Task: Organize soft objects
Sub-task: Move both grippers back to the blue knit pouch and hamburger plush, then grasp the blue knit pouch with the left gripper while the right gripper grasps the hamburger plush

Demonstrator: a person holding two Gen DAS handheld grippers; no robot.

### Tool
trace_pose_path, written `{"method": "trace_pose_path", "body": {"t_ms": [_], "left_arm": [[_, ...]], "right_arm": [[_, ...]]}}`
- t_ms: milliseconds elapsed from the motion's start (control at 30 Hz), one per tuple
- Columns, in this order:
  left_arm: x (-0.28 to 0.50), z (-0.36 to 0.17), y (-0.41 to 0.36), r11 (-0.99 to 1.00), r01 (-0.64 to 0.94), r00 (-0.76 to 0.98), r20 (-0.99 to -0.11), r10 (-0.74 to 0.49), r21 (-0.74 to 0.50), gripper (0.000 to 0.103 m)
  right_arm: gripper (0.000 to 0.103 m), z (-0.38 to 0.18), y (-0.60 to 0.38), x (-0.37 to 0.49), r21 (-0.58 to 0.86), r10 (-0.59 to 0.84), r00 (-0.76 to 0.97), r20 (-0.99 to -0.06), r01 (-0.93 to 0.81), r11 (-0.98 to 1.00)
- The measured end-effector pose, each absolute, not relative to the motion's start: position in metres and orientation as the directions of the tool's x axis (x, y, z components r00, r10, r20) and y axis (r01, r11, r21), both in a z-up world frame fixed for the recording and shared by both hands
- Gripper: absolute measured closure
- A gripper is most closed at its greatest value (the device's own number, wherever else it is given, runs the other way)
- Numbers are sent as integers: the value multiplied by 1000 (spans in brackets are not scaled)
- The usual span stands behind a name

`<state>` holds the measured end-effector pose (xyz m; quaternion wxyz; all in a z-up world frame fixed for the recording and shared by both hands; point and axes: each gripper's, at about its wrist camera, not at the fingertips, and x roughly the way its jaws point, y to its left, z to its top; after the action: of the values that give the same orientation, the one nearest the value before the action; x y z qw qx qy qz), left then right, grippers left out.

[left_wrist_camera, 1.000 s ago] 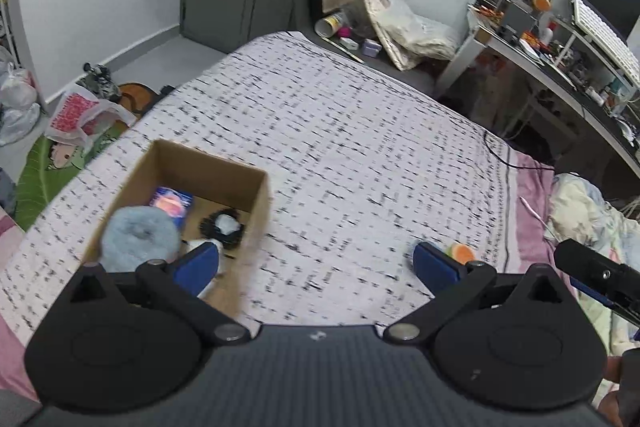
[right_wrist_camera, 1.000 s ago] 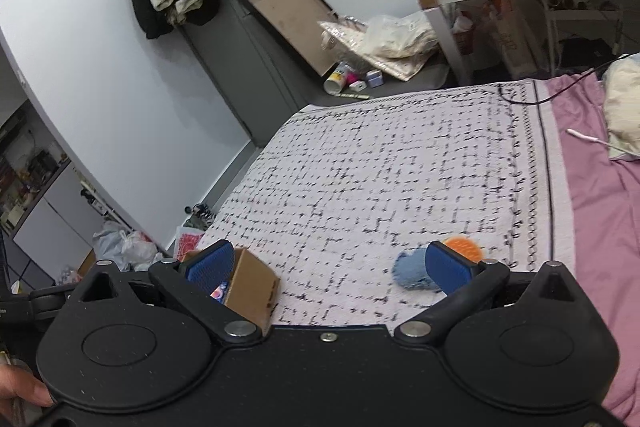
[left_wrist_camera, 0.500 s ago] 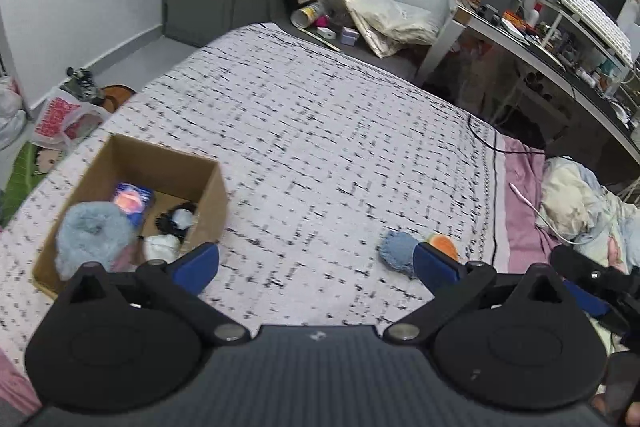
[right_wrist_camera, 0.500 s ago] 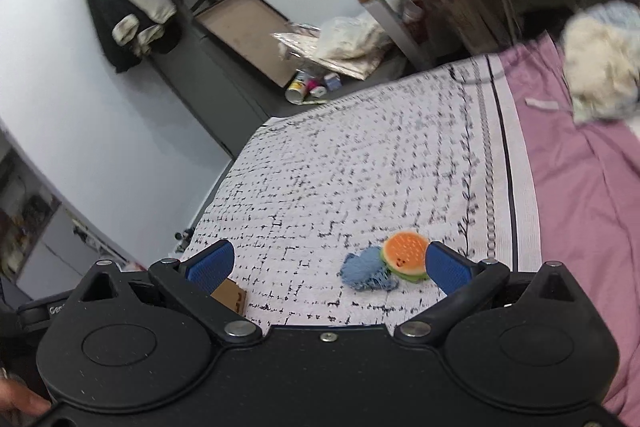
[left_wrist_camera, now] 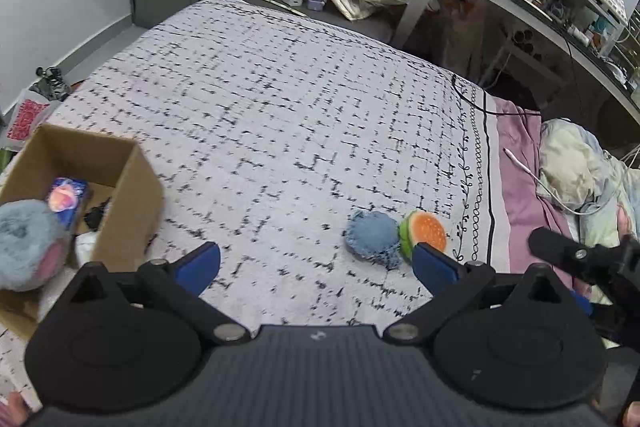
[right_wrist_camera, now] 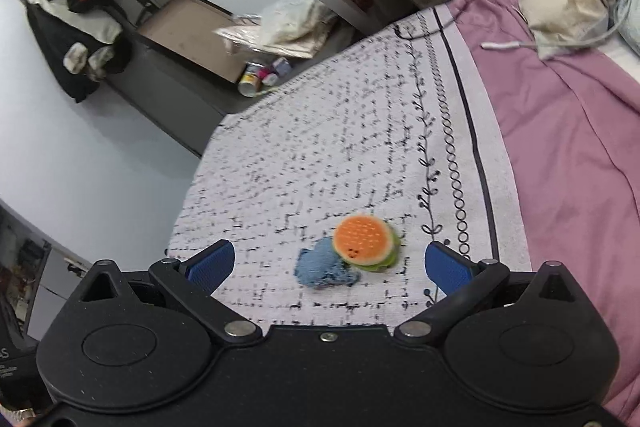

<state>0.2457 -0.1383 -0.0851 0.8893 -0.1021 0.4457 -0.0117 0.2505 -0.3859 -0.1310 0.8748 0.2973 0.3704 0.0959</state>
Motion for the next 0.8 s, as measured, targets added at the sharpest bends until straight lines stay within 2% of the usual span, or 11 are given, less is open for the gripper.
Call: {"method": "trace_pose_path", "body": {"t_ms": [233, 400, 567, 800], "left_arm": [[275, -107, -157, 980, -54, 578, -806, -125, -191, 3], [295, -127, -168, 976, -55, 564, -813, -144, -211, 4], [318, -153, -174, 963, -84, 515, -838, -178, -256, 28], [336, -179, -176, 948, -119, 475, -856, -205, -294, 34]], "right_arm": [[7, -157, -397, 271, 606, 376, 667, -644, 144, 782], [23, -173, -399, 287, 617, 393, 631, -669, 177, 767], [27, -184, -387, 304, 587, 404, 588, -701, 154, 794], [29, -203, -381, 327, 583, 418, 547, -725, 164, 796]]}}
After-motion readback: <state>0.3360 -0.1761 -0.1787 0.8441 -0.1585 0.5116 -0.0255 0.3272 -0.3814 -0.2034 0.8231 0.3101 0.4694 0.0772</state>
